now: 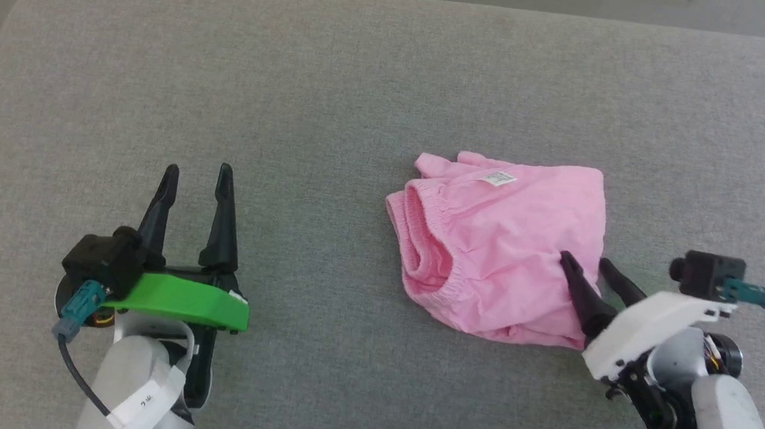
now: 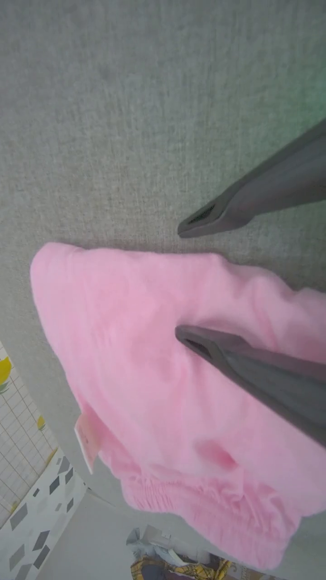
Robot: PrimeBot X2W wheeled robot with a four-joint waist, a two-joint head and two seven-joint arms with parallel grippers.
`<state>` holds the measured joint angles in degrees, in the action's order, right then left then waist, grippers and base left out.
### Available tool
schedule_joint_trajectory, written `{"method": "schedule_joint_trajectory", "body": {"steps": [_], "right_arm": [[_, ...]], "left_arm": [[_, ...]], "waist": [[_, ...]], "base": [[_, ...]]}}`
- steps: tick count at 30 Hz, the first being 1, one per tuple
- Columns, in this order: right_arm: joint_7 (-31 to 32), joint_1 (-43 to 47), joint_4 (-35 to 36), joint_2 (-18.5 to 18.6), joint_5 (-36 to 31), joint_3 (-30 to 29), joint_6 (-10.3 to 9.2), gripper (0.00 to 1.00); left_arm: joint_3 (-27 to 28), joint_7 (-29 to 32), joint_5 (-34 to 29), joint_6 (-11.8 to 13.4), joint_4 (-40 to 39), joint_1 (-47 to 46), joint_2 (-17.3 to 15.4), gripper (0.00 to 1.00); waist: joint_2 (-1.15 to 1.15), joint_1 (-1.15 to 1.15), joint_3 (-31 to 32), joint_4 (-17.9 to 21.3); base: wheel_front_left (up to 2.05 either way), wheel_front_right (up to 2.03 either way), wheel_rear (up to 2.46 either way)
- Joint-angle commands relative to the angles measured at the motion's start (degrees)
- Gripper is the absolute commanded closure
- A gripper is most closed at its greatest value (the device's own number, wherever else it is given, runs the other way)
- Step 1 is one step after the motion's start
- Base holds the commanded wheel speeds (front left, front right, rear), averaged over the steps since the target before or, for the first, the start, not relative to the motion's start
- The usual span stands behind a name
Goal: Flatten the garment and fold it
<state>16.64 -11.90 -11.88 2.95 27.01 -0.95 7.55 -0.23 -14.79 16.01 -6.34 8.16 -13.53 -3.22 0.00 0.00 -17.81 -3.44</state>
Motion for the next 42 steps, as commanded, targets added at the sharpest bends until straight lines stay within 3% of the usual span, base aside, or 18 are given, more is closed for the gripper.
{"method": "schedule_joint_trajectory", "body": {"steps": [1,3,4,5,6,7,12,17,25,34,42], "right_arm": [[1.0,-1.5,-0.9,-0.1,-1.1,0.8,-0.06,0.00],[2.8,-2.4,-2.3,-0.1,-2.0,1.8,-0.06,0.00],[3.9,-2.6,-2.8,-0.1,-2.7,2.2,-0.06,0.24],[5.0,-2.9,-3.1,-0.1,-3.5,2.6,-0.06,0.64],[5.9,-3.0,-3.2,-0.1,-4.4,2.9,-0.06,0.87],[6.9,-2.9,-2.9,-0.1,-5.7,3.2,-0.06,1.00],[10.0,-2.6,0.7,-0.1,-13.5,2.5,-0.06,1.00],[13.1,-2.9,5.7,0.5,-23.7,3.6,-0.06,1.00],[14.3,-5.1,9.0,10.2,-30.5,4.9,-0.06,1.00],[8.3,-13.7,1.3,18.4,-32.7,7.3,-0.06,1.00],[2.4,-22.4,-10.3,22.5,-35.7,7.5,-0.06,1.00]], "left_arm": [[0.0,-0.2,-0.4,-0.3,0.1,0.2,0.2,0.00],[-0.1,-0.2,-0.3,-0.4,0.3,0.2,0.2,0.00],[-0.2,-0.2,-0.2,-0.4,0.4,0.2,0.2,0.00],[-0.2,-0.2,-0.1,-0.4,0.5,0.2,0.2,0.00],[-0.3,-0.2,-0.1,-0.4,0.6,0.2,0.2,0.00],[-0.3,-0.2,0.0,-0.4,0.6,0.3,0.3,0.00],[0.2,-0.2,0.2,-0.2,0.5,0.9,0.3,0.00],[0.7,-0.2,-0.1,-0.1,-0.2,1.6,0.1,0.00],[0.1,-0.1,-0.9,-0.1,-1.5,1.4,-1.1,0.00],[-2.1,2.9,-2.4,-0.3,-4.3,-1.4,-3.9,0.00],[-4.2,6.6,-3.6,-0.5,-7.8,-3.8,-6.5,0.00]], "waist": [[0.00,0.00,-0.1,-0.3],[0.00,0.00,0.0,-0.7],[0.00,0.00,0.0,-0.9],[0.00,0.00,0.1,-1.1],[0.00,0.00,0.1,-1.2],[0.00,0.00,0.2,-1.2],[0.00,0.00,0.5,-0.3],[0.00,0.00,0.6,3.2],[0.00,0.00,-0.4,13.1],[0.00,0.00,-4.8,23.6],[0.00,0.00,-10.4,27.0]], "base": [[0.00,0.00,0.00],[0.00,0.00,0.00],[0.00,0.00,0.00],[0.00,0.00,0.00],[0.00,0.00,0.00],[0.00,0.00,0.00],[0.00,0.00,0.00],[0.00,0.00,0.00],[0.00,0.00,0.00],[0.00,0.00,0.00],[0.00,0.00,0.00]]}}
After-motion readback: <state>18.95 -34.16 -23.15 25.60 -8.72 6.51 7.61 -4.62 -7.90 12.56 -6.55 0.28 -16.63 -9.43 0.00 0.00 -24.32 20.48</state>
